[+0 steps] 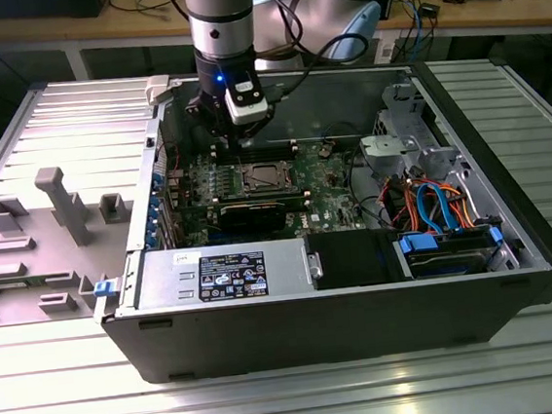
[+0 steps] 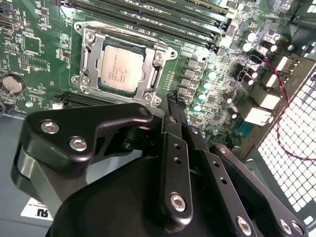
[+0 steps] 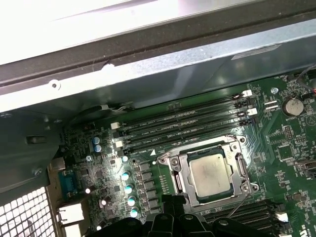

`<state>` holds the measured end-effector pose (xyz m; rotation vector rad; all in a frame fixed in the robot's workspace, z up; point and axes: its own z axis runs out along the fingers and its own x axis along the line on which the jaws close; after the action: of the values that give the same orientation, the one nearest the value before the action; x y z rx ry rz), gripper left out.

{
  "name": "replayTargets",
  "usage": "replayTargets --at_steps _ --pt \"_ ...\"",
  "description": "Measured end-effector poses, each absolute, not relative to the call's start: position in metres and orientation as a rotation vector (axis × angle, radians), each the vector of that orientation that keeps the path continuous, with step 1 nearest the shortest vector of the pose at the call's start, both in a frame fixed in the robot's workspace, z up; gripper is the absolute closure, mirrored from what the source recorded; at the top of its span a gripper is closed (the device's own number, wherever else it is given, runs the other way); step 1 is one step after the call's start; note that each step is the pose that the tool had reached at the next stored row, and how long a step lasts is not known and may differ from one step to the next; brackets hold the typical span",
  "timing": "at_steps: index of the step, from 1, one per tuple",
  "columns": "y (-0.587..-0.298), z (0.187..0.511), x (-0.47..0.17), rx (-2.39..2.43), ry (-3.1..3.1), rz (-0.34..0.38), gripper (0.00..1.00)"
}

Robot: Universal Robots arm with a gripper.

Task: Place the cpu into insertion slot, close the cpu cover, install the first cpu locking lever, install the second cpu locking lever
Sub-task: 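Install the first cpu locking lever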

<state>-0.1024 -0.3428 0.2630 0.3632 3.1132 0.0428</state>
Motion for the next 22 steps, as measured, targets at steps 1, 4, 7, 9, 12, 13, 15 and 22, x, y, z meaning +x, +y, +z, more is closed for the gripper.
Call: replayTargets --at_steps 1,4,7,9,12,13,15,22 --pt "-0.343 0.263 -0.103 0.351 3.115 0.048 0.89" --pt "-0.343 0.263 -0.104 0.324 3.119 0.059 0.89" --pt "-0.343 0.263 -0.106 0.299 3.122 0.061 0.89" --pt "-0.343 0.263 -0.108 0.294 3.122 0.062 0.89" --pt "-0.343 0.263 -0.114 0.293 3.121 0.062 0.89" --pt "-0.343 0.263 -0.116 0.293 3.12 0.062 0.89" --pt "-0.343 0.263 -0.119 0.289 3.12 0.062 0.89" --pt "-0.339 0.263 -0.12 0.218 3.126 0.062 0.89"
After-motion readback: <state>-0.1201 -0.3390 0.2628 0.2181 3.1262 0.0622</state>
